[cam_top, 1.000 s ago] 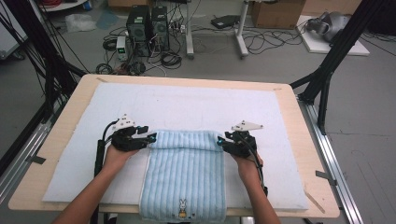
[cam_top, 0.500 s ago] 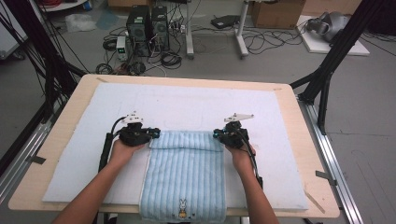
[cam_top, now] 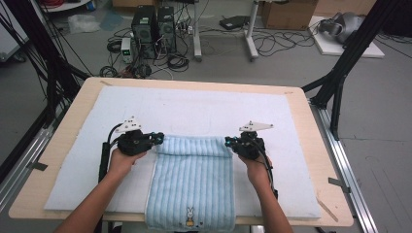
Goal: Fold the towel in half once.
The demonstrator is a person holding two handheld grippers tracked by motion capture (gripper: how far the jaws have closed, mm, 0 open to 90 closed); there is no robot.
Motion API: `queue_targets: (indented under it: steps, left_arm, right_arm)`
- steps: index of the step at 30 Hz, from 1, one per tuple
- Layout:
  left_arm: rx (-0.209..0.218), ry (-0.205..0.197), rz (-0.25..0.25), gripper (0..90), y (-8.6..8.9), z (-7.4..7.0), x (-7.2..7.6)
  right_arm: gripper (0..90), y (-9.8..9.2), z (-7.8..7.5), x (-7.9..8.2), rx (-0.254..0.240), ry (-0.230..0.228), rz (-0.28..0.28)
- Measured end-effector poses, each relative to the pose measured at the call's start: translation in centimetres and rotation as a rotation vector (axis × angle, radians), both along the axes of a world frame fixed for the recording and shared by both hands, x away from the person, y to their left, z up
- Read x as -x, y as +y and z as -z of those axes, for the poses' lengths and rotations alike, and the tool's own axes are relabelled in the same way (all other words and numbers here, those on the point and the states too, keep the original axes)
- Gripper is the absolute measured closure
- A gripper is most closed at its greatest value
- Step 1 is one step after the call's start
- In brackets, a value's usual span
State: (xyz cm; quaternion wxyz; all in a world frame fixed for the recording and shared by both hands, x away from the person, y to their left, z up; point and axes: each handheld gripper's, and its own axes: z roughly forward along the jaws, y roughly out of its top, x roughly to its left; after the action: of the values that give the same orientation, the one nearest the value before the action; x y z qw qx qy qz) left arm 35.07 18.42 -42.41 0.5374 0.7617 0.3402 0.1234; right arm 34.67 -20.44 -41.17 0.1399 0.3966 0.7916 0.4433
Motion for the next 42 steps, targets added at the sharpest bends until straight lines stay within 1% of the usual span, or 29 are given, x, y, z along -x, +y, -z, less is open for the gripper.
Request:
queue_targets:
  steps: [2,3,5,7,9,10,12,14,15,16,18,19,20,21,22,23,25,27,30,32,33,36,38,39,40,42]
  left_arm:
    - [-0.009,-0.006,0.006,83.6,0.1,0.0,0.5]
    - [-0.006,-0.008,0.007,83.6,0.1,0.0,0.7]
    - [-0.006,-0.011,0.011,83.6,0.2,0.0,1.0]
    - [-0.009,-0.015,0.016,83.6,0.2,0.0,1.4]
    - [-0.016,-0.018,0.021,83.6,0.3,0.1,1.8]
    - [-0.019,-0.018,0.022,83.6,0.3,0.2,1.9]
    - [-0.02,-0.016,0.02,83.6,0.3,0.3,1.9]
    - [-0.024,-0.016,0.021,83.6,0.3,0.4,2.0]
    - [-0.024,-0.015,0.022,83.6,0.3,0.5,2.0]
    - [-0.024,-0.014,0.024,83.6,0.3,0.5,2.0]
    - [-0.021,-0.017,0.022,83.6,0.4,0.5,2.0]
    - [-0.017,-0.016,0.02,83.6,0.4,0.4,2.0]
    - [-0.017,-0.014,0.019,83.6,0.4,0.5,1.9]
    - [-0.018,-0.01,0.021,83.6,0.5,0.5,1.9]
    - [-0.016,-0.008,0.022,83.6,0.6,0.5,2.0]
    - [-0.012,-0.009,0.02,83.6,0.6,0.5,2.0]
    - [-0.004,-0.003,0.024,83.6,0.7,0.7,2.1]
    - [-0.004,0.007,0.028,83.6,0.7,1.0,2.3]
    - [0.001,0.024,0.038,83.6,0.5,1.3,2.7]
    - [0.004,0.027,0.046,83.6,0.4,1.5,3.1]
    - [0.005,0.029,0.05,83.5,0.4,1.5,3.3]
    - [0.007,0.052,0.058,83.0,0.4,1.4,3.9]
    - [0.005,0.073,0.067,82.2,0.3,1.4,4.2]
    - [0.01,0.09,0.068,80.1,0.4,1.4,4.3]
    - [0.019,0.104,0.061,74.9,0.5,1.4,4.3]
    - [0.032,0.12,0.014,56.7,0.8,1.3,4.2]
  right_arm:
    - [89.4,0.0,-0.1,0.6,0.0,-0.007,-0.006]
    - [89.4,0.0,-0.1,0.7,0.007,-0.013,-0.013]
    - [89.4,0.1,-0.2,0.9,0.01,-0.015,-0.015]
    - [89.4,0.3,-0.2,1.0,0.018,-0.027,-0.019]
    - [88.2,0.6,-0.2,1.1,0.034,-0.039,-0.024]
    - [77.3,0.7,-0.3,1.1,0.044,-0.045,-0.019]
    - [59.0,0.9,-0.2,0.7,0.03,-0.039,-0.002]
    - [49.8,1.3,-0.2,0.2,0.033,-0.054,0.013]
    - [46.6,1.6,-0.1,-0.1,0.043,-0.049,0.008]
    - [45.5,2.0,0.3,-0.7,0.061,-0.021,-0.002]
    - [46.0,2.4,0.9,-1.3,0.105,0.0,-0.005]
    - [52.3,2.7,1.5,-1.8,0.127,0.027,0.005]
    - [63.2,2.7,1.8,-2.0,0.134,0.04,0.002]
    - [77.2,2.7,2.1,-2.2,0.142,0.051,-0.008]
    - [84.2,2.6,2.1,-2.1,0.141,0.051,-0.01]
    - [85.7,2.5,2.0,-2.0,0.134,0.044,-0.011]
    - [85.9,2.2,1.6,-1.5,0.112,0.017,-0.01]
    - [85.9,1.8,1.2,-0.7,0.093,0.006,-0.015]
    - [85.9,1.1,0.8,0.6,0.072,-0.013,-0.038]
    - [85.9,0.6,0.6,1.7,0.052,-0.027,-0.053]
    - [85.9,0.4,0.7,2.2,0.045,-0.034,-0.062]
    - [85.9,-0.3,1.1,4.0,0.028,-0.061,-0.085]
    - [85.9,-0.5,1.5,5.0,0.024,-0.058,-0.1]
    - [85.9,-0.6,1.8,5.5,0.029,-0.05,-0.113]
    - [85.6,-0.6,2.0,5.9,0.044,-0.04,-0.126]
    - [82.6,-0.6,2.3,6.7,0.081,-0.016,-0.144]
